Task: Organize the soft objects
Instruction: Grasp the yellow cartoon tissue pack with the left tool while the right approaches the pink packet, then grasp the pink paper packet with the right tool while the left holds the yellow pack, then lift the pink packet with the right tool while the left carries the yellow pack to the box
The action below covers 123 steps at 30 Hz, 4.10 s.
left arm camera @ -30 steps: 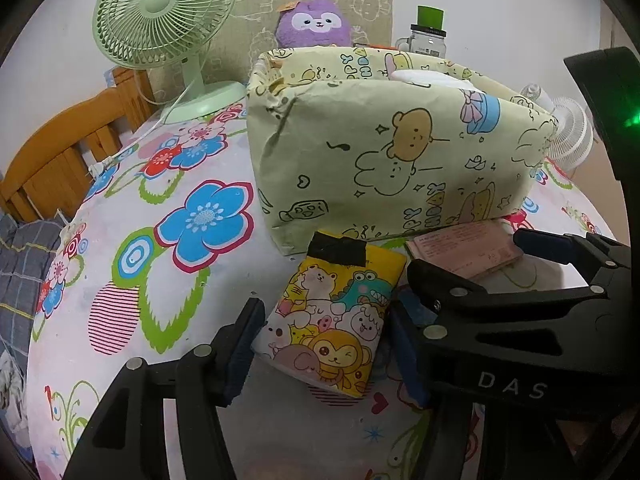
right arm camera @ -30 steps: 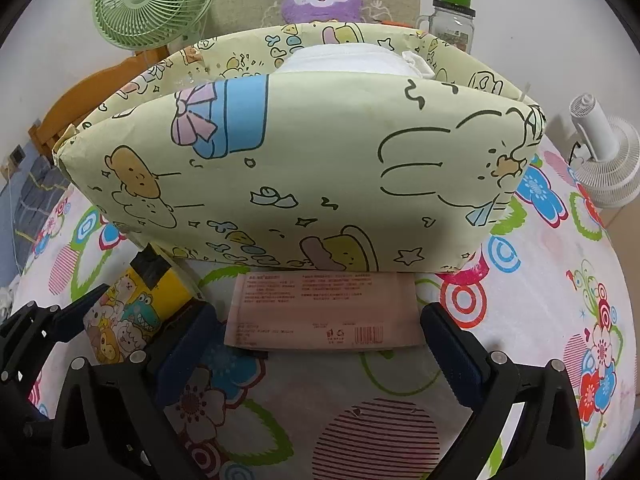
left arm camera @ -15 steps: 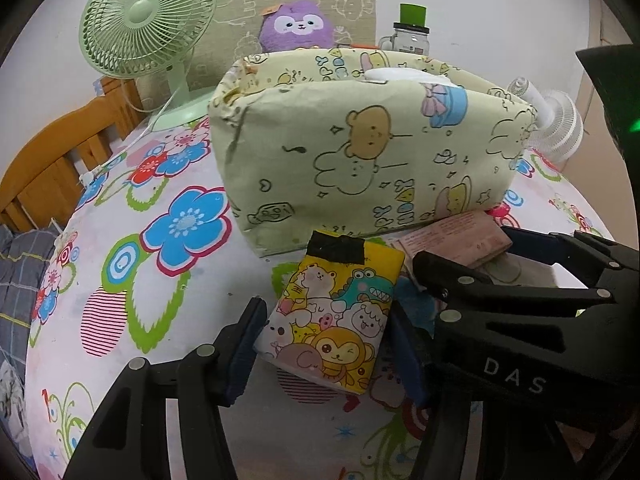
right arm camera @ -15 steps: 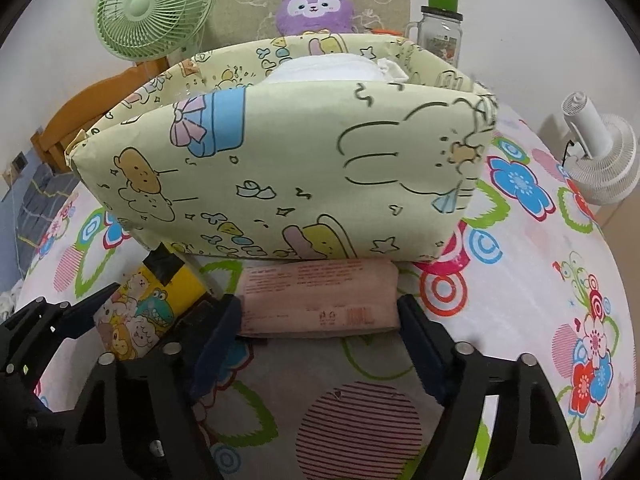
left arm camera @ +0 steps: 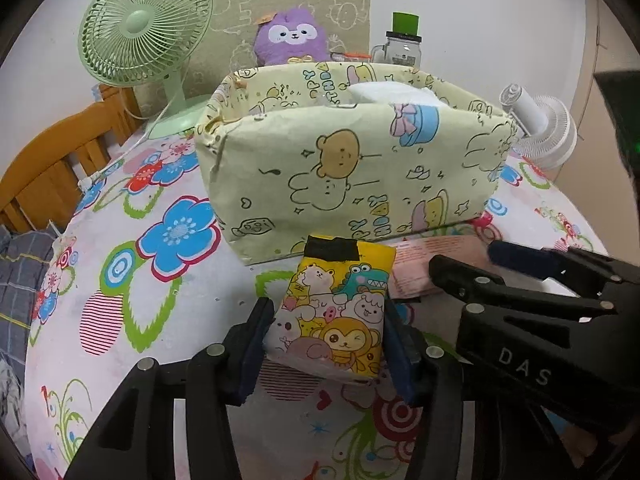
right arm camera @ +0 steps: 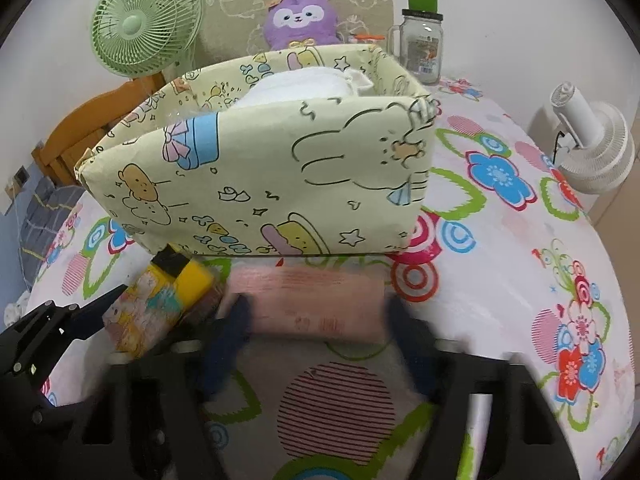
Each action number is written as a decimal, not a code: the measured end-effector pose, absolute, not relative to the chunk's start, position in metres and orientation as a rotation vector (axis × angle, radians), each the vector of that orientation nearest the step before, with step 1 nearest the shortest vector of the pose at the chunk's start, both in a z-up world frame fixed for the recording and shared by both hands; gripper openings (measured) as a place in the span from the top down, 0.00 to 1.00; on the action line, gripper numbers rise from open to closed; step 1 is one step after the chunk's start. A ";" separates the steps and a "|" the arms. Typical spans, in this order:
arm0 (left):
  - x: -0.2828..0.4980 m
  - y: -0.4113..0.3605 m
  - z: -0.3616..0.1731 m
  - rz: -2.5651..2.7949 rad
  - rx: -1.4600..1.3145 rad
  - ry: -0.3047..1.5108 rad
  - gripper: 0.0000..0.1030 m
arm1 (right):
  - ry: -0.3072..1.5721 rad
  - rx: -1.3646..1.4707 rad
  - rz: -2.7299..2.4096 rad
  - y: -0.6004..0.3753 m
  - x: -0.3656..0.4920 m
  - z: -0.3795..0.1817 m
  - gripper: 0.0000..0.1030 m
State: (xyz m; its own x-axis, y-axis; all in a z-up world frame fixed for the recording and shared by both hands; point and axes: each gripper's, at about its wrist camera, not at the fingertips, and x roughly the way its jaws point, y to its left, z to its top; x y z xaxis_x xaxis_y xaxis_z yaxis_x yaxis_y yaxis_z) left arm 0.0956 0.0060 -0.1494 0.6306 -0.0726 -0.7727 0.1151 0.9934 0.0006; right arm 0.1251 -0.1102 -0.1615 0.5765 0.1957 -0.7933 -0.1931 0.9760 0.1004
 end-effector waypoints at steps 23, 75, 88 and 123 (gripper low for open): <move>0.092 0.004 -0.153 -0.100 0.063 0.893 0.47 | 0.971 0.030 0.277 -0.118 0.122 -0.161 0.23; 0.084 0.000 -0.136 -0.126 0.056 0.854 0.48 | 0.921 0.016 0.287 -0.100 0.118 -0.150 0.49; 0.059 -0.011 -0.135 -0.156 0.063 0.859 0.48 | 0.924 0.019 0.356 -0.107 0.083 -0.138 0.76; 0.100 0.005 -0.149 -0.245 0.110 0.886 0.49 | 1.017 0.087 -0.010 -0.105 0.124 -0.167 0.51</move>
State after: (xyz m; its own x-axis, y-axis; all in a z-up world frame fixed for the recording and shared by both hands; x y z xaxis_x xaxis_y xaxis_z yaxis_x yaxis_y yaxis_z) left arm 0.1001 0.0051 -0.1488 0.6069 -0.1659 -0.7773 0.2567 0.9665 -0.0059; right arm 0.1235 -0.1053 -0.1674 0.5262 0.0324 -0.8498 0.0484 0.9965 0.0680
